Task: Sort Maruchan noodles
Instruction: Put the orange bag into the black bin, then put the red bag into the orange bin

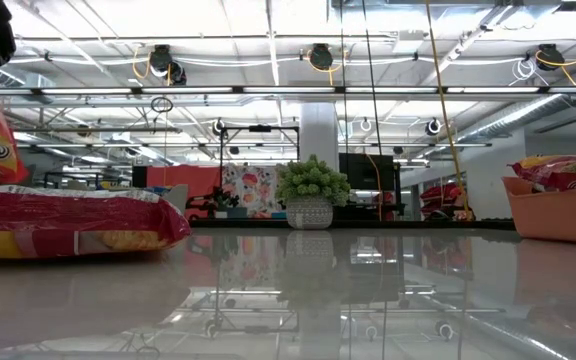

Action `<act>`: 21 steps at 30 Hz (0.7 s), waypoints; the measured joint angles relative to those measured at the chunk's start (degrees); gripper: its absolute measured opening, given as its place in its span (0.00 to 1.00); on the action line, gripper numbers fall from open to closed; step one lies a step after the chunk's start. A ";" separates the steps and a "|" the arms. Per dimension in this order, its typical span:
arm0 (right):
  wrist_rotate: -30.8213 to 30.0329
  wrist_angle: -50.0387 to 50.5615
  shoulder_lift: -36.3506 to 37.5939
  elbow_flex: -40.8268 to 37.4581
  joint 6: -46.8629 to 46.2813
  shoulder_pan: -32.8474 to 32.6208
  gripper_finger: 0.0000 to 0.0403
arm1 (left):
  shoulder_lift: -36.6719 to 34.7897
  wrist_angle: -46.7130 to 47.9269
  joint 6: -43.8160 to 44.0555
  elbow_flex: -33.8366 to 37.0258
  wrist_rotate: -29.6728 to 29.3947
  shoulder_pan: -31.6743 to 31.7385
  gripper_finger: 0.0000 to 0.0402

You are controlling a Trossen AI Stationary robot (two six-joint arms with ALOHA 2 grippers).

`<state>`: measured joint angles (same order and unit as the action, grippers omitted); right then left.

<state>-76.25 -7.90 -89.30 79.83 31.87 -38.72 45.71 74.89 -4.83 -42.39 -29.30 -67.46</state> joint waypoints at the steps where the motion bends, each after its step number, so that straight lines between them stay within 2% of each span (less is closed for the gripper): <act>1: 0.00 0.00 0.00 0.00 -0.23 0.00 0.00 | -0.02 0.00 -0.50 0.00 0.92 0.00 0.60; 6: 0.01 0.02 0.01 0.00 -1.22 0.11 0.00 | -0.46 1.15 -2.04 -0.32 4.04 0.00 0.60; 11: 0.02 1.19 0.02 0.00 -1.89 0.14 0.00 | -0.41 5.79 -1.29 -3.80 3.91 0.00 0.60; 15: 0.04 2.60 0.02 0.00 -2.72 0.11 0.00 | -0.08 7.75 1.81 -7.03 -0.06 0.00 0.60; 19: 0.04 2.58 0.02 0.00 -2.72 0.11 0.00 | 1.91 15.73 7.50 -12.35 0.38 0.00 0.60; 21: 0.04 2.58 0.02 0.00 -2.74 0.01 0.00 | 1.97 14.78 10.12 -14.05 1.04 0.04 0.60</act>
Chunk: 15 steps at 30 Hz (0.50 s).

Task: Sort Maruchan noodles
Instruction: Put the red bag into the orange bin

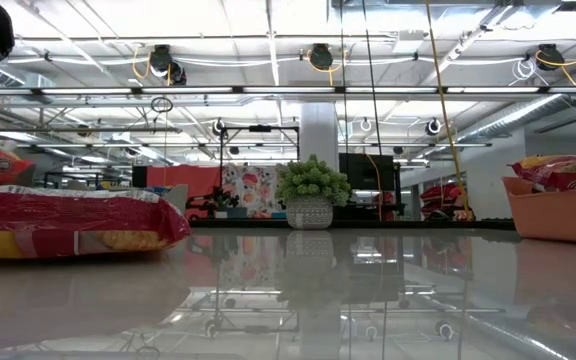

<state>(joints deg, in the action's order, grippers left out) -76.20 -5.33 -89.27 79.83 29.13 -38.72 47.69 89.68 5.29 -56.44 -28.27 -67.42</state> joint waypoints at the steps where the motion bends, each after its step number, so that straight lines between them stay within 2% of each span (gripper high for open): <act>1: 0.00 -0.02 0.00 0.00 0.02 0.00 0.00 | -0.30 -0.69 0.47 -0.51 -0.11 0.00 0.60; 5: 0.91 -0.04 0.00 0.00 0.02 0.11 0.00 | 1.09 -0.88 3.55 -1.87 -2.74 0.00 0.60; 10: 11.75 -0.19 0.00 0.00 -2.42 2.44 0.00 | 3.11 -6.28 8.55 -1.84 -13.31 0.01 0.60; 15: 20.70 0.44 0.00 0.00 -6.64 6.16 0.00 | 3.71 -16.00 10.50 -1.84 -24.22 1.24 0.60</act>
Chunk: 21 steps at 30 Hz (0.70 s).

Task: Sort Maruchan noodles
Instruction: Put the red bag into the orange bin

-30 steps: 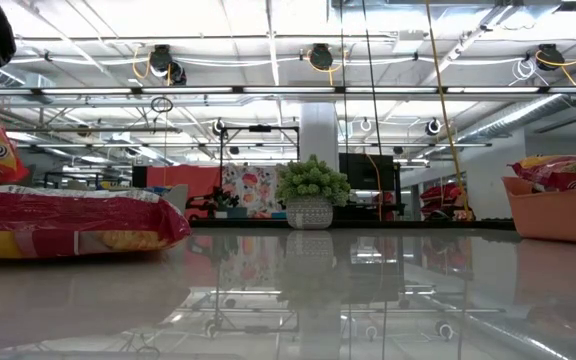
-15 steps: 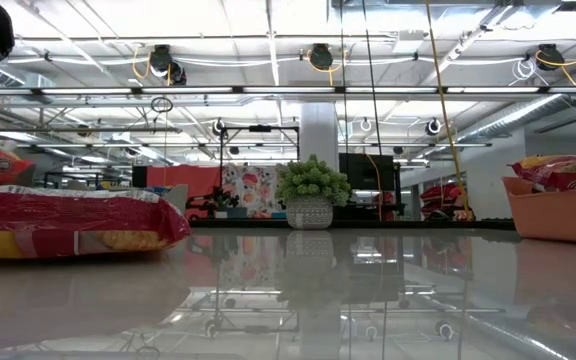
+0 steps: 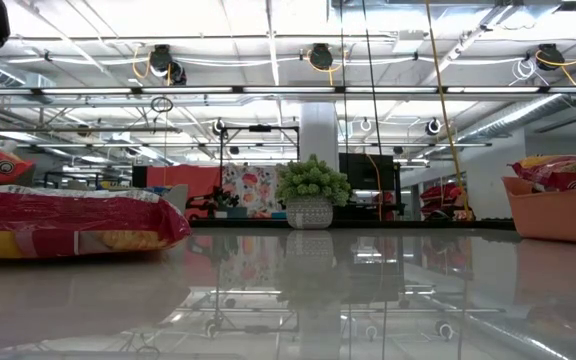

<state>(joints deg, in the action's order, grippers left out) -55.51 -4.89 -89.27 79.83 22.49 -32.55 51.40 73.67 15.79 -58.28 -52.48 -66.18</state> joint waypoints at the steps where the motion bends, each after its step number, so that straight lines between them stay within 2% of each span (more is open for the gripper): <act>1: 1.89 0.39 0.00 0.00 -1.25 0.87 0.00 | -0.09 -1.57 0.04 0.00 -1.51 0.39 0.60; 6: 14.34 2.51 -1.00 0.00 -6.74 6.37 0.00 | -0.03 -9.96 -0.24 0.00 -10.53 2.99 0.60; 8: 17.35 2.80 -2.39 0.00 -7.52 8.25 0.00 | -0.05 -12.95 -1.17 0.00 -11.99 4.53 0.60; 13: 21.30 2.56 -5.26 -0.02 -9.39 11.68 0.00 | -0.02 -20.07 -2.11 0.00 -12.13 9.21 0.60; 17: 29.34 2.70 -7.95 -0.02 -13.39 13.42 0.00 | -0.02 -29.45 -6.57 0.00 -11.80 12.83 0.60; 19: 31.81 2.84 -9.36 -0.02 -15.70 13.52 0.00 | -0.02 -33.93 -8.54 0.00 -9.53 14.63 0.60; 21: 31.73 2.94 -10.41 -0.02 -18.34 13.42 0.00 | 0.16 -38.00 -10.23 0.01 -5.80 16.78 0.60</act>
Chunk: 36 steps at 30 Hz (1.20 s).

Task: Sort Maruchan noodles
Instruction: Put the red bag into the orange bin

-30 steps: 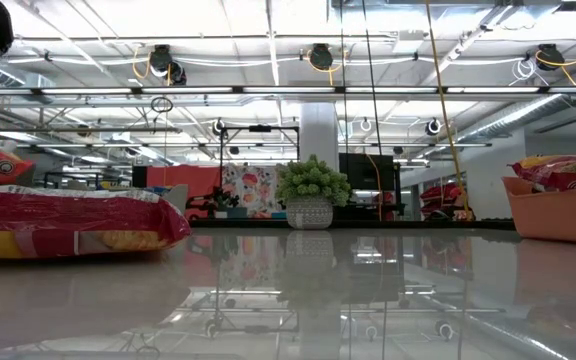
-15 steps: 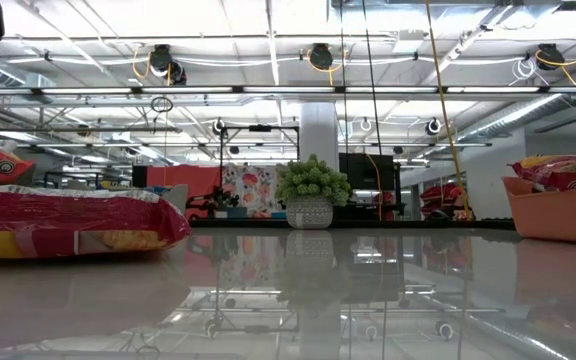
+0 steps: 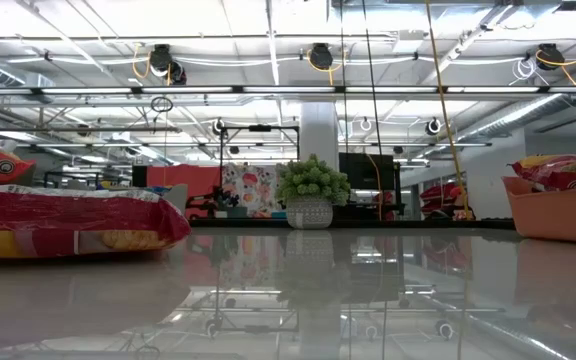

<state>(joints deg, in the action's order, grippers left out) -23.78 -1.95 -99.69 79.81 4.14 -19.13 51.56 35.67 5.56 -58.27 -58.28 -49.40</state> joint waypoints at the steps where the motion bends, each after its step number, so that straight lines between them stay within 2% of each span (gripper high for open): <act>1: 0.07 0.02 -0.49 0.00 -1.54 -0.06 0.00 | 0.35 -2.01 -0.52 0.00 1.51 1.04 0.60; 10: -0.19 0.44 -1.61 0.00 -10.84 -4.52 0.00 | 10.44 -13.76 -2.55 0.05 5.86 6.61 0.60; 16: -5.00 1.58 -1.61 0.00 -15.69 -7.71 0.04 | 16.20 -21.19 -7.51 0.10 9.51 6.50 0.60; 19: -5.95 1.94 -1.63 0.00 -18.04 -8.75 0.09 | 17.06 -23.91 -7.63 0.08 10.76 6.36 0.60; 27: -6.13 -1.67 -5.67 0.04 -18.06 -9.21 0.22 | 17.24 -23.83 -5.42 0.08 12.24 4.96 0.60; 36: -1.11 -0.83 -9.35 0.02 -18.70 -6.79 0.25 | 17.21 -23.55 -5.50 0.08 12.22 3.15 0.60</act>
<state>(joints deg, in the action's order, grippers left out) -24.89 -2.79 -109.03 79.83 -14.56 -25.92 68.77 12.12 0.06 -58.19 -46.06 -46.25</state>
